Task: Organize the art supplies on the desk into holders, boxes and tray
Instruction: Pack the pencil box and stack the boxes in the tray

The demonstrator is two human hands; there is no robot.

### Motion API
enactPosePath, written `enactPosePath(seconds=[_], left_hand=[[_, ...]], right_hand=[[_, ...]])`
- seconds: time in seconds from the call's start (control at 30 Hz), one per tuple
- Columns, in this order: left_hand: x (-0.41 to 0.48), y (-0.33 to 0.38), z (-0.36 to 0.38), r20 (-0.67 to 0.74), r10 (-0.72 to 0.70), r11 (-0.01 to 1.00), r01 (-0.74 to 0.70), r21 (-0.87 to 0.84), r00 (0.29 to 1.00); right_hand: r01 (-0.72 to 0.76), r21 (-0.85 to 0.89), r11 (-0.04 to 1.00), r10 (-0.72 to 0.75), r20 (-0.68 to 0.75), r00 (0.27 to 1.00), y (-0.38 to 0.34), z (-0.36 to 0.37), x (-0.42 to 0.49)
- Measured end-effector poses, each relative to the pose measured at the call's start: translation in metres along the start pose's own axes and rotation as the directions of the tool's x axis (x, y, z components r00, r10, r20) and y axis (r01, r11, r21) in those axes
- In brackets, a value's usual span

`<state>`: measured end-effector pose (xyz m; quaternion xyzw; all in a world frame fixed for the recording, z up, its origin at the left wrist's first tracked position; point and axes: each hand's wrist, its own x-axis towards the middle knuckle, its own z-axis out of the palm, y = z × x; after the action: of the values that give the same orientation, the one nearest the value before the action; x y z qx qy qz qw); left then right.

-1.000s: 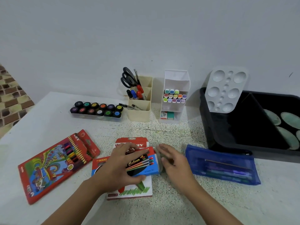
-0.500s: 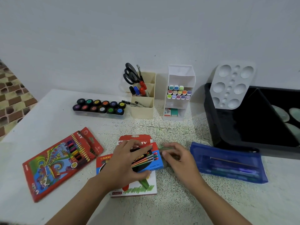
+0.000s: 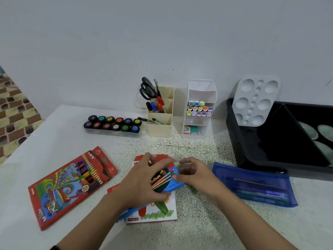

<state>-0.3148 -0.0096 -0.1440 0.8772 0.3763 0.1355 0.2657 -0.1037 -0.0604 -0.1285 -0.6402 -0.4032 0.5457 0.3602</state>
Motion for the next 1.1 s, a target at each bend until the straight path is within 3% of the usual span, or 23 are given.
enactPosePath(seconds=[0.07,0.2,0.3,0.47,0.53,0.63,0.77,1.1], left_hand=[[0.005,0.003,-0.004,0.036,0.026,0.997,-0.028,0.067,0.999],[0.012,0.007,-0.008,0.081,0.045,0.996,-0.051,0.073,0.996],[0.013,0.006,-0.01,0.036,0.065,0.997,-0.063,-0.048,0.997],[0.011,0.004,-0.014,-0.063,0.111,0.964,-0.123,-0.237,0.992],[0.012,0.006,-0.014,-0.072,0.124,0.96,-0.138,-0.243,0.99],[0.016,0.009,-0.016,-0.059,0.121,0.96,-0.132,-0.245,0.991],[0.022,0.012,-0.021,-0.047,0.132,0.953,-0.14,-0.268,0.99],[0.025,0.019,-0.026,-0.065,0.183,0.942,-0.194,-0.275,0.981]], right_hand=[[0.033,0.083,0.996,-0.031,-0.032,0.999,-0.003,-0.001,-0.001],[0.019,0.052,0.998,-0.018,-0.036,0.999,-0.004,0.0,-0.002],[-0.048,0.105,0.993,0.043,0.049,0.998,-0.004,-0.001,-0.004],[-0.111,0.353,0.929,0.033,0.22,0.975,-0.009,-0.011,-0.005],[-0.013,0.328,0.945,-0.03,0.125,0.992,-0.009,-0.012,-0.004],[0.174,0.115,0.978,-0.164,-0.092,0.982,-0.011,-0.009,-0.002],[0.313,-0.039,0.949,-0.316,-0.137,0.939,-0.013,-0.002,-0.005],[0.128,0.325,0.937,-0.128,-0.023,0.992,-0.02,-0.01,-0.005]])
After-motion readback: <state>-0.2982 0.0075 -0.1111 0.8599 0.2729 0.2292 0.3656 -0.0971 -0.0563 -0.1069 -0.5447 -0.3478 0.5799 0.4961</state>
